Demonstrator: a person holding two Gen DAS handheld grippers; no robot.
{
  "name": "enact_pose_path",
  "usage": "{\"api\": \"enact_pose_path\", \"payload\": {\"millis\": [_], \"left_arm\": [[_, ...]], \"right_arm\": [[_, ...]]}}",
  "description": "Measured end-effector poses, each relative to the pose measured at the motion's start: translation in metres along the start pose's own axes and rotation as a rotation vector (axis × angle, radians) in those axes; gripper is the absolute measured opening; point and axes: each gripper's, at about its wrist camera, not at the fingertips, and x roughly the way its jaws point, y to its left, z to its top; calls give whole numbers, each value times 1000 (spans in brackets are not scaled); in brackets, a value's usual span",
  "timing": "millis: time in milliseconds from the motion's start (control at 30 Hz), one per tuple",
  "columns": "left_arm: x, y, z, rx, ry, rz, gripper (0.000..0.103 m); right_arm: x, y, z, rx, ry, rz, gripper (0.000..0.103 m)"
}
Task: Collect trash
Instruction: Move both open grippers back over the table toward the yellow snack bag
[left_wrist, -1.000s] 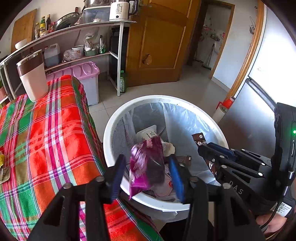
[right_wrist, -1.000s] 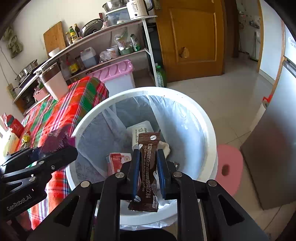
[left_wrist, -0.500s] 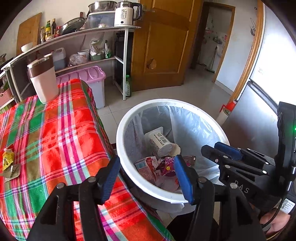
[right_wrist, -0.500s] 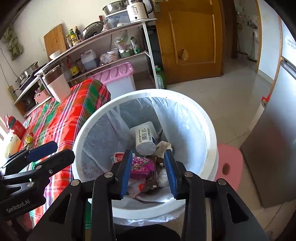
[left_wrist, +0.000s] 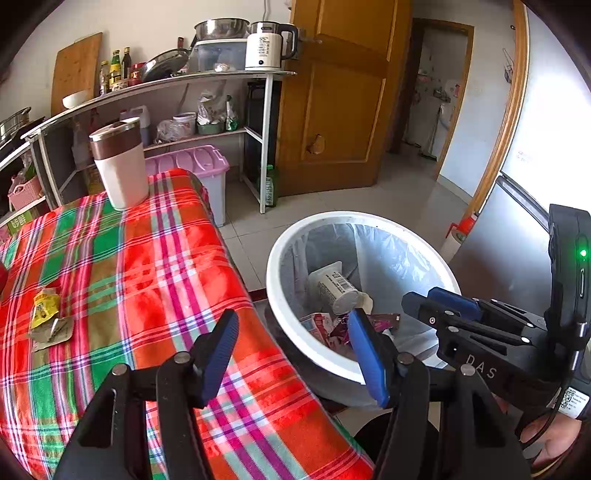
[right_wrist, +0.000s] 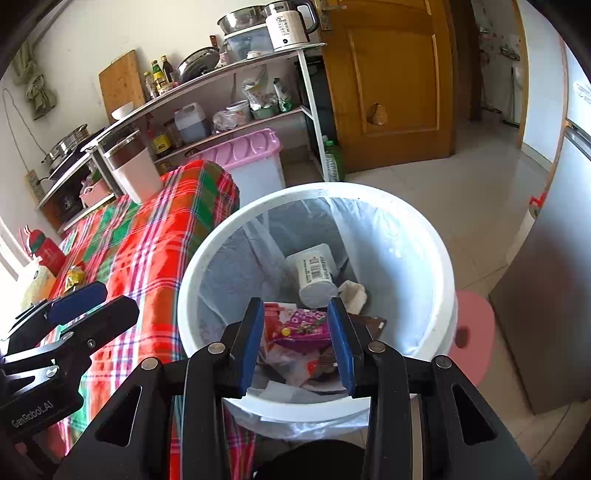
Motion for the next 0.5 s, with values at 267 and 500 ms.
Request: {"api": "enact_pose_path", "payload": {"millis": [267,500], "left_arm": [[-20,25,-4,-46,-32,20,64],[-35,55,-10,-87,-54,51,64]], "right_arm": [[-3,24,-2,-20,-11,34,37],[-7,51,-2,-51,-26,80,37]]}}
